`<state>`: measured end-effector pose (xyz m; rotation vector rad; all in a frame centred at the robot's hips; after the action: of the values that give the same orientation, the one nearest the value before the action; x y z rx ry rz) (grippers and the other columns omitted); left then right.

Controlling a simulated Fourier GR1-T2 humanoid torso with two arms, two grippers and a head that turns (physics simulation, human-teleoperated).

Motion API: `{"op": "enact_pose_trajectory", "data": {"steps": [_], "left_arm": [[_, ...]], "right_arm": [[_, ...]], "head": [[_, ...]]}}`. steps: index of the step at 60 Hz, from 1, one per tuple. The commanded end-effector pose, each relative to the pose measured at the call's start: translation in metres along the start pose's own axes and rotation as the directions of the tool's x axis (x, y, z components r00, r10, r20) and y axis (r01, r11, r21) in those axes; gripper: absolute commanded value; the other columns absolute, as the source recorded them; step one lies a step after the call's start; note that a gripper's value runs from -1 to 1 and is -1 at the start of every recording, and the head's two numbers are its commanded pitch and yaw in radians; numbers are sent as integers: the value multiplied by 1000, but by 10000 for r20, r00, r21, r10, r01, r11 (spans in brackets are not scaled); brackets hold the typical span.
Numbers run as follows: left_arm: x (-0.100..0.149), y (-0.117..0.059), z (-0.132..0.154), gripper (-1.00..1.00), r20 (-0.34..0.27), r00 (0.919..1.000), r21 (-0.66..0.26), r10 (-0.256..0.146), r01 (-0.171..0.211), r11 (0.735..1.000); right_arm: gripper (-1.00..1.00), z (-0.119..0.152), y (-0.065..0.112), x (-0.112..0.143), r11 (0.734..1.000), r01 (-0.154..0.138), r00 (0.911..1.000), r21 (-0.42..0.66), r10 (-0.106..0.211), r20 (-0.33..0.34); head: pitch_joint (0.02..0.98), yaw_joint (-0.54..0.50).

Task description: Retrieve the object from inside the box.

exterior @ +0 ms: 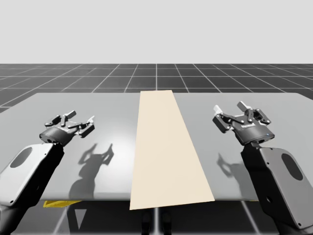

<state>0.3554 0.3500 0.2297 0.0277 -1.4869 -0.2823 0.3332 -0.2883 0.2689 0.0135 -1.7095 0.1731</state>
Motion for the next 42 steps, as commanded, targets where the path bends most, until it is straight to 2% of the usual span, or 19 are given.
{"op": "enact_pose_trajectory", "data": {"steps": [1,2,3,5,6,8,9,14,16,17,18,20,23,24,30,33,42], "left_arm": [[-18,-27,9,-1000,-1099,9883,-2885,-1056,699,9549],[-19,-29,10,-1000,-1091,9870,-3095,-1182,792,9476],[-20,-35,13,-1000,-955,9839,-3538,-1512,1085,9290],[-20,-41,16,-1000,-969,9824,-4018,-1600,1084,9093],[-21,-44,18,-1000,-906,9805,-4279,-1745,1199,8958],[-22,-48,20,-1000,-821,9780,-4572,-1919,1342,8792],[-23,-52,22,-1000,-762,9751,-4919,-2082,1449,8585],[-23,-63,27,-1000,-548,9720,-5571,-2286,1602,8149],[-23,-68,29,-1000,-475,9722,-5757,-2295,1611,8016],[-23,-68,29,-1000,-475,9722,-5757,-2295,1611,8016],[-23,-74,31,-1000,-435,9709,-5971,-2355,1637,7853],[-22,-78,32,-1000,-393,9701,-6108,-2395,1664,7741],[-21,-84,34,-1000,-291,9705,-6255,-2393,1690,7617],[-20,-88,34,-1000,-232,9723,-6365,-2324,1649,7534],[-17,-98,36,-1000,-11,9702,-6401,-2423,1855,7456],[-12,-107,38,-1000,175,9731,-6526,-2295,1851,7347],[0,-149,48,-1000,809,9742,-7145,-2107,2041,6692]], "right_arm": [[-1000,9,14,-9,9609,438,9938,2735,-138,-1106],[-1000,9,15,-10,9571,357,9937,2877,-35,-1117],[-1000,11,18,-10,9459,277,9934,3233,101,-1147],[-1000,13,23,-11,9318,278,9925,3620,173,-1208],[-1000,14,25,-12,9224,252,9923,3855,238,-1217],[-1000,15,29,-13,9104,71,9923,4136,447,-1153],[-1000,17,33,-14,8942,16,9913,4476,576,-1186],[-1000,21,40,-16,8615,-307,9901,5069,957,-1027],[-1000,24,43,-16,8442,-350,9893,5349,1052,-1014],[-1000,24,43,-16,8442,-350,9893,5349,1052,-1014],[-1000,26,46,-17,8267,-397,9884,5613,1147,-991],[-1000,27,49,-18,8175,-413,9882,5744,1182,-973],[-1000,28,52,-18,8129,-537,9870,5799,1312,-925],[-1000,28,53,-18,8107,-517,9875,5831,1285,-911],[-1000,28,54,-18,8109,-534,9884,5828,1261,-850],[-1000,28,54,-18,8101,-496,9893,5842,1203,-828],[-1000,28,57,-19,8074,-597,9893,5870,1262,-731]], "head": [[147,-6],[147,-6],[146,-6],[147,-6],[148,-6],[149,-6],[149,-6],[149,-4],[147,-5],[147,-5],[147,-6],[147,-6],[148,-8],[147,-9],[146,-11],[143,-14],[140,-22]]}}
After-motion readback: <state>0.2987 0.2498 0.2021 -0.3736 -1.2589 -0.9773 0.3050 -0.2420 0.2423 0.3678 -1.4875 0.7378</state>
